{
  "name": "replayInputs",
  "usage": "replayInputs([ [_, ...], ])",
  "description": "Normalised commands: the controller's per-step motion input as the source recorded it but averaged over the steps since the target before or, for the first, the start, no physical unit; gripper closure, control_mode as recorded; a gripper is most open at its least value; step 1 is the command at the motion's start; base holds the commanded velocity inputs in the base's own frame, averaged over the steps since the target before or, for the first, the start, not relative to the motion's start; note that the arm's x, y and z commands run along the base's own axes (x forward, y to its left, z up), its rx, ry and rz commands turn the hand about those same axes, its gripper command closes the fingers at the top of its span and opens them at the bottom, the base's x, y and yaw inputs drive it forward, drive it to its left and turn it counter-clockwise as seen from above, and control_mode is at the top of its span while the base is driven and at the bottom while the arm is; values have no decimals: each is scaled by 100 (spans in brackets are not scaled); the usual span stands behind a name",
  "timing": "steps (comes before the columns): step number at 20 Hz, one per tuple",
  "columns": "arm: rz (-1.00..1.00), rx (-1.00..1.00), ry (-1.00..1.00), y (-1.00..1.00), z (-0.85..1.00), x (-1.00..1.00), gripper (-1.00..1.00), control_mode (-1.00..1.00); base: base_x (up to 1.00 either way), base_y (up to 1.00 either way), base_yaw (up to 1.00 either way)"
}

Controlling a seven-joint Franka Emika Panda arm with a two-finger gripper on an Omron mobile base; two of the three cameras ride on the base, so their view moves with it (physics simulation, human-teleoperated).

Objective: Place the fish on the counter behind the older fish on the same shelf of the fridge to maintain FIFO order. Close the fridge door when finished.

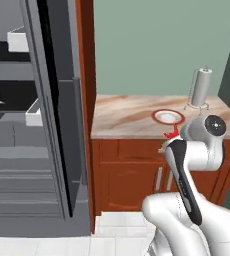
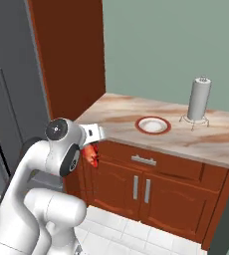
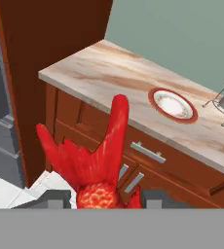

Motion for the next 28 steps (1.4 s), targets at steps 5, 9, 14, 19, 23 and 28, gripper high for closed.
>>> replayInputs([
  [5,0,0,0,0,0,0,100,100,-87,31,31],
  [9,0,0,0,0,0,0,100,100,-83,62,18],
  [14,0,0,0,0,0,0,100,100,-30,96,3],
  [19,0,0,0,0,0,0,100,100,0,100,0],
  [23,0,0,0,0,0,0,100,100,0,100,0],
  [28,0,0,0,0,0,0,100,100,22,93,-10],
])
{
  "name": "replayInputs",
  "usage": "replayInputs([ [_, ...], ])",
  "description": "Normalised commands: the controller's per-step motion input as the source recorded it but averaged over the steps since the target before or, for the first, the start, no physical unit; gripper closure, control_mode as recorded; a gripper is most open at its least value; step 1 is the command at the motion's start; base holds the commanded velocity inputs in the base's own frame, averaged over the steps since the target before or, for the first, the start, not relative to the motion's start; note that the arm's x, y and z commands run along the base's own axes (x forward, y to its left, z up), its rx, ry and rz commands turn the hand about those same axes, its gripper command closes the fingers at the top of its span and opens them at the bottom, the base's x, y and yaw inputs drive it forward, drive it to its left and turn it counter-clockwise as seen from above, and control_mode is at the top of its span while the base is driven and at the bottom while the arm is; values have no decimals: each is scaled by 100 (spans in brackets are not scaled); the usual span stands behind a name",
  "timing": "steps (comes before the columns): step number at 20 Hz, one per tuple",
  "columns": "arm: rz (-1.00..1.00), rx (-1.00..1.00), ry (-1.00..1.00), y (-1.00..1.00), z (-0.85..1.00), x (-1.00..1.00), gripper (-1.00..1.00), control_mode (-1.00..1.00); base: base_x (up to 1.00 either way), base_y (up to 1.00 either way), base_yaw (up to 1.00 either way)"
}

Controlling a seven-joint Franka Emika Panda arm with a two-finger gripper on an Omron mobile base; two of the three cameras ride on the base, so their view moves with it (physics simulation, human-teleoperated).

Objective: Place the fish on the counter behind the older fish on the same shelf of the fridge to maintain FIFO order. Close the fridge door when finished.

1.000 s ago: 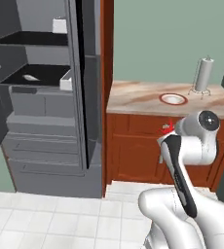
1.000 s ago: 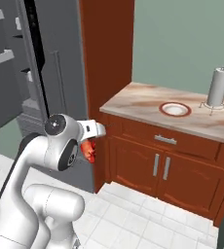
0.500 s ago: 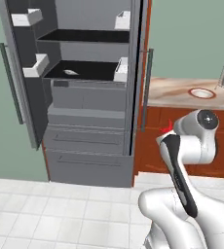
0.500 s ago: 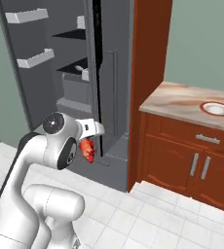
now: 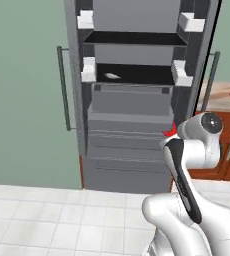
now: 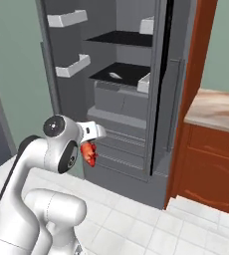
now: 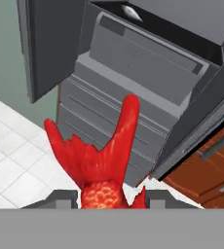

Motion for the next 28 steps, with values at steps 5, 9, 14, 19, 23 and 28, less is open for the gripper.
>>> replayInputs([
  [5,0,0,0,0,0,0,100,100,50,59,-29],
  [9,0,0,0,0,0,0,100,100,60,37,-34],
  [14,0,0,0,0,0,0,100,100,70,31,-29],
  [19,0,0,0,0,0,0,100,100,79,21,-14],
  [23,0,0,0,0,0,0,100,100,83,6,-4],
  [28,0,0,0,0,0,0,100,100,78,0,0],
])
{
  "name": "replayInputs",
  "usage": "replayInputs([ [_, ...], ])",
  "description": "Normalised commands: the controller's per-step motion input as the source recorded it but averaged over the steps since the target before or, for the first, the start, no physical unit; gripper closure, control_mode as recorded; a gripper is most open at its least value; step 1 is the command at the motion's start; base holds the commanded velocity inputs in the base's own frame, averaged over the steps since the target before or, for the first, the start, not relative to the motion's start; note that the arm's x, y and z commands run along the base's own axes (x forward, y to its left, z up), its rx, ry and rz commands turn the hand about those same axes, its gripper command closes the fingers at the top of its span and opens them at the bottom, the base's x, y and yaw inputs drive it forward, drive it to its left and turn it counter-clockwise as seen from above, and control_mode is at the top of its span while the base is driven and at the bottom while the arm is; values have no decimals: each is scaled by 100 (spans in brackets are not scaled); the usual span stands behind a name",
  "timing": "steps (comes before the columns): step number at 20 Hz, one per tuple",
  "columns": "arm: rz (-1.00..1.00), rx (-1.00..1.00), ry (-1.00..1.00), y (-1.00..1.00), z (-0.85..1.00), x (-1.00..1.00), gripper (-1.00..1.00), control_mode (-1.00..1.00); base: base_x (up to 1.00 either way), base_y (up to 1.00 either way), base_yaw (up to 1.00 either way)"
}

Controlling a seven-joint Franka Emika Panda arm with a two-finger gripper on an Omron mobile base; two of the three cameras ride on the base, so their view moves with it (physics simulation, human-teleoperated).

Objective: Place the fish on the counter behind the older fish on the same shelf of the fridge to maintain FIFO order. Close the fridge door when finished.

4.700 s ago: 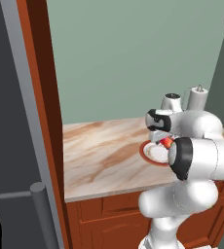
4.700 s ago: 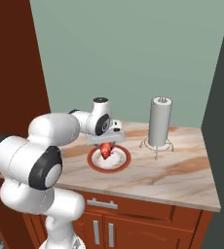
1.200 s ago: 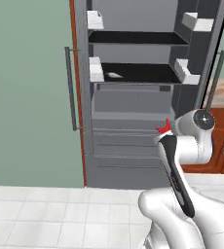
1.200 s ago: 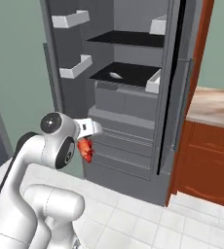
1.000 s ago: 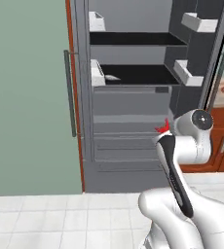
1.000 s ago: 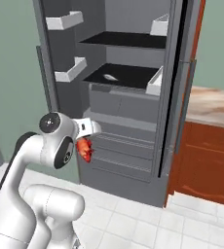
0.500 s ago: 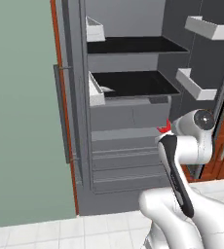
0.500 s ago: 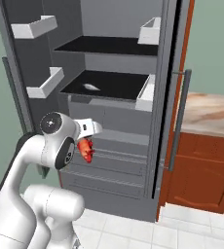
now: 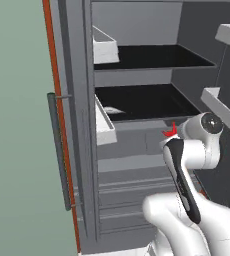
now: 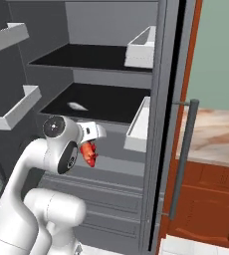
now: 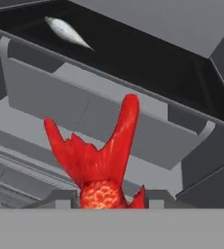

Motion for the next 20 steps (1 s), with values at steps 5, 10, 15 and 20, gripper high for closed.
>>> replayInputs([
  [5,0,0,0,0,0,0,100,100,72,0,0],
  [10,0,0,0,0,0,0,100,100,60,0,0],
  [15,0,0,0,0,0,0,100,100,58,0,0],
  [20,0,0,0,0,0,0,100,100,51,0,0],
])
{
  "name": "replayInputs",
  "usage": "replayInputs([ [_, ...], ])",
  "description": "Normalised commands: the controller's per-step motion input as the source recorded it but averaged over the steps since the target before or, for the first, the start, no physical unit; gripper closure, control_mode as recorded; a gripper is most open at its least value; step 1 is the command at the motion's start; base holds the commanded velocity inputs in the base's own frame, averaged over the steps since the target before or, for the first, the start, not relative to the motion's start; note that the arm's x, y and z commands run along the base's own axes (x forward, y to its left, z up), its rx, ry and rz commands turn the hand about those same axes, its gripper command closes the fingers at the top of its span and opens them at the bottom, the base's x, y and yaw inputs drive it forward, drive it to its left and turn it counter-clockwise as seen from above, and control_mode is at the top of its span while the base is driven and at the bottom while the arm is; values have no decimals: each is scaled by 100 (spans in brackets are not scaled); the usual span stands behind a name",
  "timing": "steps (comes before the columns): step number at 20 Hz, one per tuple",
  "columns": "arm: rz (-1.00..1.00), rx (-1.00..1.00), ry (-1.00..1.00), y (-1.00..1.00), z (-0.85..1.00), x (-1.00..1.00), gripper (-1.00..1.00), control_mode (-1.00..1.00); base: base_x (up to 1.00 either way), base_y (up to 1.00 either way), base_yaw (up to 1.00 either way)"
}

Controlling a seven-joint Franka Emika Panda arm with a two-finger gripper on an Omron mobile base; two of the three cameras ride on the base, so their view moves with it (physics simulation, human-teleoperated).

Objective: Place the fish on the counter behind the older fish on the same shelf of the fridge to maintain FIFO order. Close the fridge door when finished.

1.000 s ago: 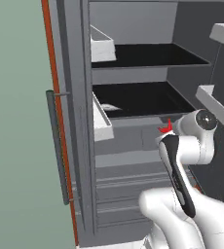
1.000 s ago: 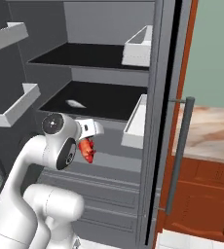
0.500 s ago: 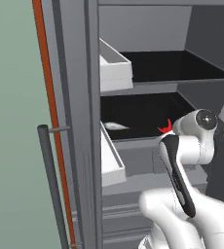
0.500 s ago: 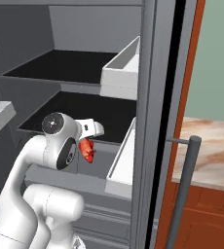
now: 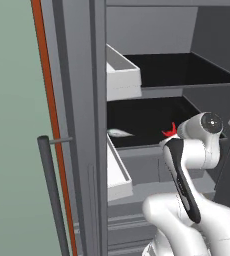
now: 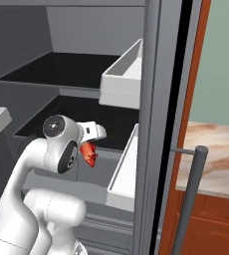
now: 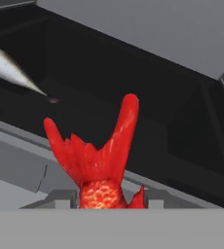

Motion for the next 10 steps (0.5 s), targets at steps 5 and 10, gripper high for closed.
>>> replayInputs([
  [5,0,0,-2,0,-5,8,100,-100,43,0,0],
  [10,0,-2,-45,6,-20,15,100,-100,0,0,0],
])
